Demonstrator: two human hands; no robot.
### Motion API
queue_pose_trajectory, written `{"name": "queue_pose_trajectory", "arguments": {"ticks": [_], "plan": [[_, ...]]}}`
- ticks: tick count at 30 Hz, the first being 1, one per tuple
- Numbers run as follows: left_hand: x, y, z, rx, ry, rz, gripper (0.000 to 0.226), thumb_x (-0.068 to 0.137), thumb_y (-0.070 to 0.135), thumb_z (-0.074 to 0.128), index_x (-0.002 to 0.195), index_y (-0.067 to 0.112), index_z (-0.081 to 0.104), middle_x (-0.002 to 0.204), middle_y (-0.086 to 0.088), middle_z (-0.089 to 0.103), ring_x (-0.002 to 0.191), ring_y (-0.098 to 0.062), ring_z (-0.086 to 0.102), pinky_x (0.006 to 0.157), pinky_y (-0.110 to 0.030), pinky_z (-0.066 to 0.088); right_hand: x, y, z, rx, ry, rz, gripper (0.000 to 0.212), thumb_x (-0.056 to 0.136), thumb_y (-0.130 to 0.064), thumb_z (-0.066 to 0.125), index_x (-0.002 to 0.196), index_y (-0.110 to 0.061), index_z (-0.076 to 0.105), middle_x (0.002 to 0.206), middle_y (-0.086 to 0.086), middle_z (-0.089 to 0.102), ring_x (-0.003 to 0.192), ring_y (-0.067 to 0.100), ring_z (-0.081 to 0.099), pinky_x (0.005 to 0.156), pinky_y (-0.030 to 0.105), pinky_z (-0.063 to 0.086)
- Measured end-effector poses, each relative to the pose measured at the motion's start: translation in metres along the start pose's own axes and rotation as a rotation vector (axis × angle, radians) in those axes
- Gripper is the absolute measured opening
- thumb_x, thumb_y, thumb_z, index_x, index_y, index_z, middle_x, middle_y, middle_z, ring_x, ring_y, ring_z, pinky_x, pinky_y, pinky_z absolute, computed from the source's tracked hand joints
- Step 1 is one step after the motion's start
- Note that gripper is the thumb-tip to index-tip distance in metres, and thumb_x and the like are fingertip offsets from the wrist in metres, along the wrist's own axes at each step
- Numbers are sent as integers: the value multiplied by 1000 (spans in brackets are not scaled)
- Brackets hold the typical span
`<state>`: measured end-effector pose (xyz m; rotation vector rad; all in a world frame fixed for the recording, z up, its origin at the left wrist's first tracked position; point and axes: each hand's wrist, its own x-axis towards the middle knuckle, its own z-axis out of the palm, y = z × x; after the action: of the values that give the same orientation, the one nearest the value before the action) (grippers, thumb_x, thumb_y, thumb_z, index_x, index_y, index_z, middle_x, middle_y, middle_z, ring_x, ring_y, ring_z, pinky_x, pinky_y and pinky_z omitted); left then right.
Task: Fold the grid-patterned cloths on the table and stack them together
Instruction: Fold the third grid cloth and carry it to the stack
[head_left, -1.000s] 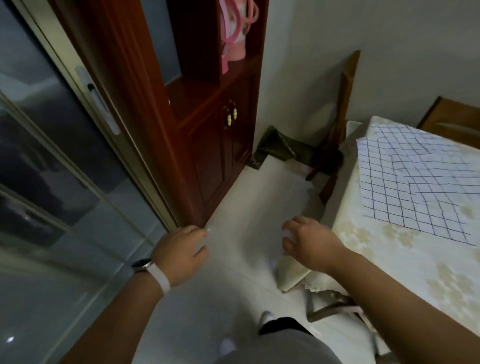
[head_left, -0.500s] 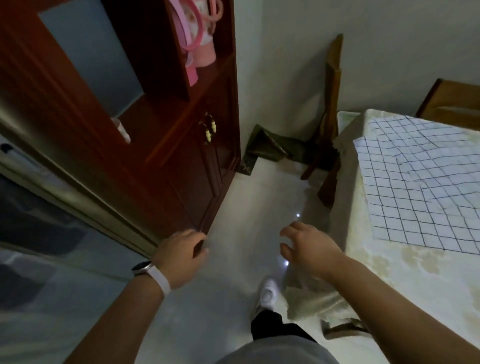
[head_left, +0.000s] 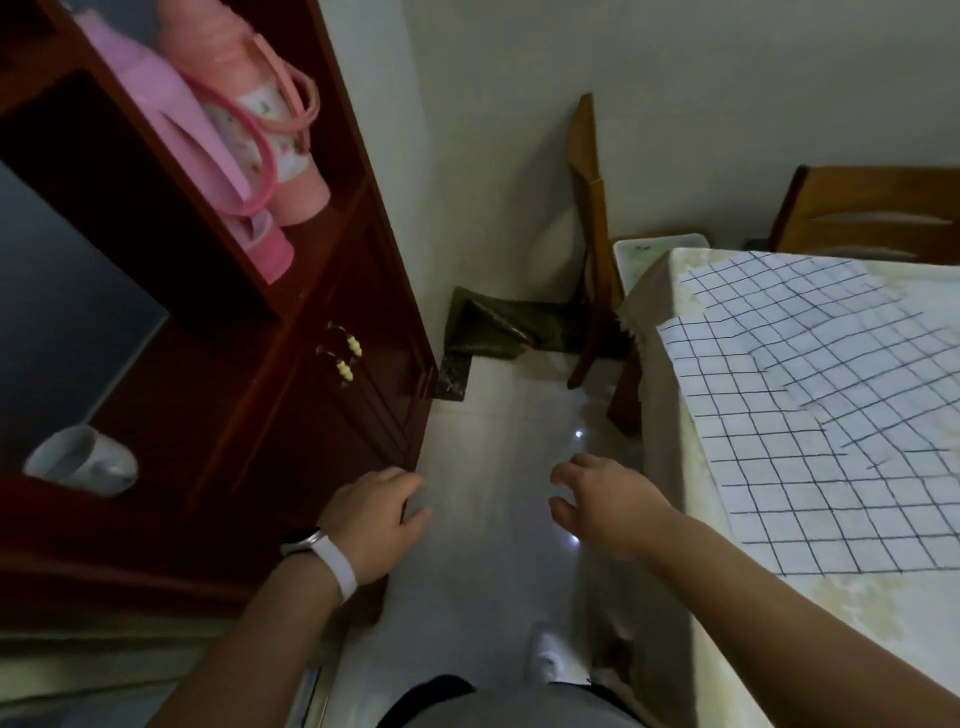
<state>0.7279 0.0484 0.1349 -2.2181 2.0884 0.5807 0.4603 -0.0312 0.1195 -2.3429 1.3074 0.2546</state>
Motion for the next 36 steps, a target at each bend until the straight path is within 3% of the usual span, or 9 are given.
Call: {"name": "queue_pose_trajectory", "arguments": {"ticks": [6, 10, 15, 26, 31, 36], "plan": [[74, 10, -16, 62, -19, 174, 54, 85, 50, 35, 129, 25, 55, 130, 7, 55, 118, -17, 50, 93, -29, 42, 25, 14, -19, 29, 47, 136, 43, 95, -45, 44, 131, -24, 51, 124, 3, 54, 115, 29, 55, 91, 36, 48], [134, 18, -19, 91, -59, 320, 42, 94, 43, 44, 132, 26, 51, 135, 6, 51, 122, -16, 47, 97, -29, 39, 42, 22, -35, 26, 33, 269, 38, 96, -43, 45, 126, -21, 51, 122, 6, 52, 117, 29, 52, 90, 37, 45], [201, 28, -35, 126, -99, 532, 43, 93, 45, 44, 132, 29, 49, 133, 8, 51, 120, -16, 48, 96, -32, 39, 59, 24, -53, 52, 97, 473, 33, 94, -45, 45, 113, -20, 54, 113, 3, 53, 108, 27, 57, 87, 39, 50], [295, 69, -72, 185, -93, 849, 41, 94, 45, 42, 132, 30, 47, 134, 9, 46, 123, -14, 43, 100, -35, 38, 67, 35, -71, 136, 340, 832, 35, 94, -44, 46, 122, -24, 55, 121, -1, 55, 108, 24, 55, 81, 33, 48], [336, 96, -67, 204, -118, 921, 43, 94, 45, 45, 132, 28, 50, 134, 9, 49, 123, -14, 45, 100, -34, 38, 64, 57, -65, 234, 370, 943, 40, 92, -46, 48, 130, -32, 50, 125, -6, 53, 111, 19, 54, 84, 36, 50], [369, 139, -56, 206, -175, 984, 42, 94, 42, 48, 133, 27, 50, 135, 9, 50, 124, -13, 45, 100, -32, 36, 65, 101, -59, 306, 366, 1010, 41, 95, -46, 45, 133, -29, 48, 134, -6, 48, 119, 18, 49, 91, 35, 47]]}}
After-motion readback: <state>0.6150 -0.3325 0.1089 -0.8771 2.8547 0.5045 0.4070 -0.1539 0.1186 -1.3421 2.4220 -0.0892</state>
